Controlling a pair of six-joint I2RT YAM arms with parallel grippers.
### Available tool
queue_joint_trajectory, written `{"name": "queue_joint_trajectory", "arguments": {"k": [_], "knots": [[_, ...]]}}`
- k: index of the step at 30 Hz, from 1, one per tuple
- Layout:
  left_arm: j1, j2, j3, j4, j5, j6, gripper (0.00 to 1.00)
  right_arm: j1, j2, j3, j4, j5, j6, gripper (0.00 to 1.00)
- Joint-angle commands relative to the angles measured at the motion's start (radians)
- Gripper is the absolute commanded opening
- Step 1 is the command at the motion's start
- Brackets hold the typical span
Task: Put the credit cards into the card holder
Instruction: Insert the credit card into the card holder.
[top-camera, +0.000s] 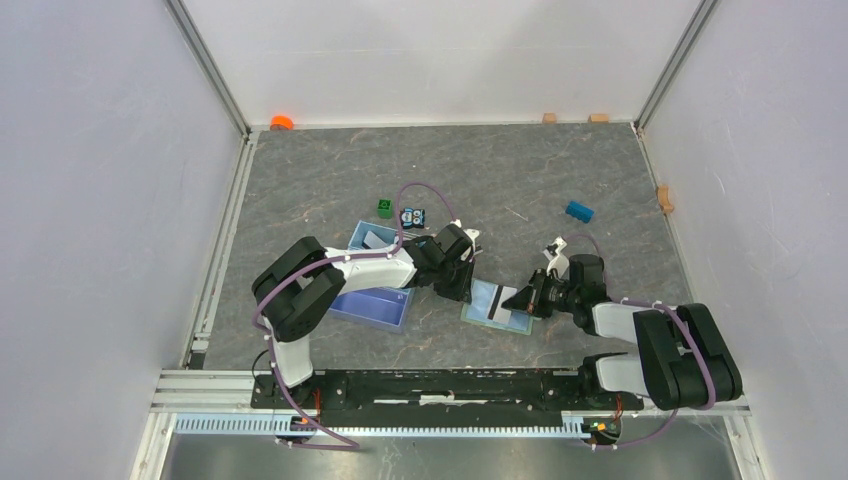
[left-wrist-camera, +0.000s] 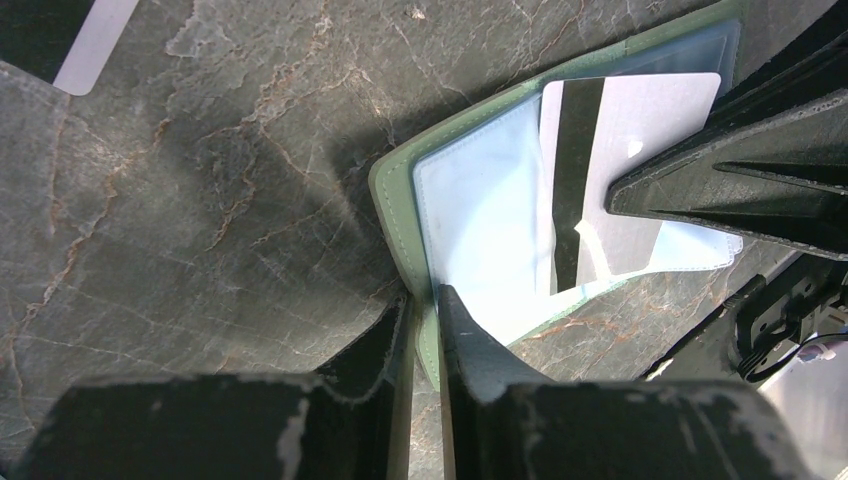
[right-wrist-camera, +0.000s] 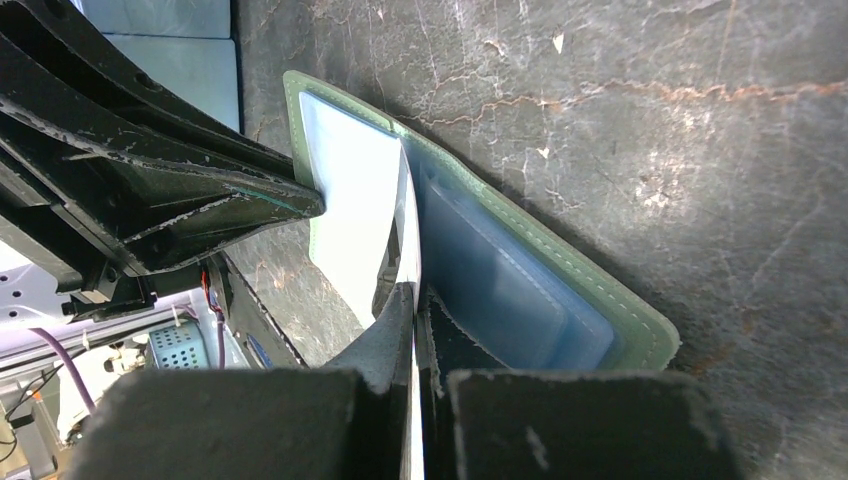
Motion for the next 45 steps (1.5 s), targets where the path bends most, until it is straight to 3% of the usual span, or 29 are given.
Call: {"name": "queue_joint_trajectory", "arguments": {"k": [1,21,45], "knots": [[0.001,0.025,0.017,-0.021,0.003,0.024,0.18,0.020,0.038,-0.024,-0.175,0.130,-0.076,0.00],[0.018,0.019,0.017,-0.027,0.007,0.035,0.16,0.020,0.072,0.024,-0.308,0.115,-0.123,0.00],[0.021,0.023,0.010,0.006,0.065,0.034,0.15,0.059,0.128,0.022,-0.213,0.103,-0.057,0.00]]}}
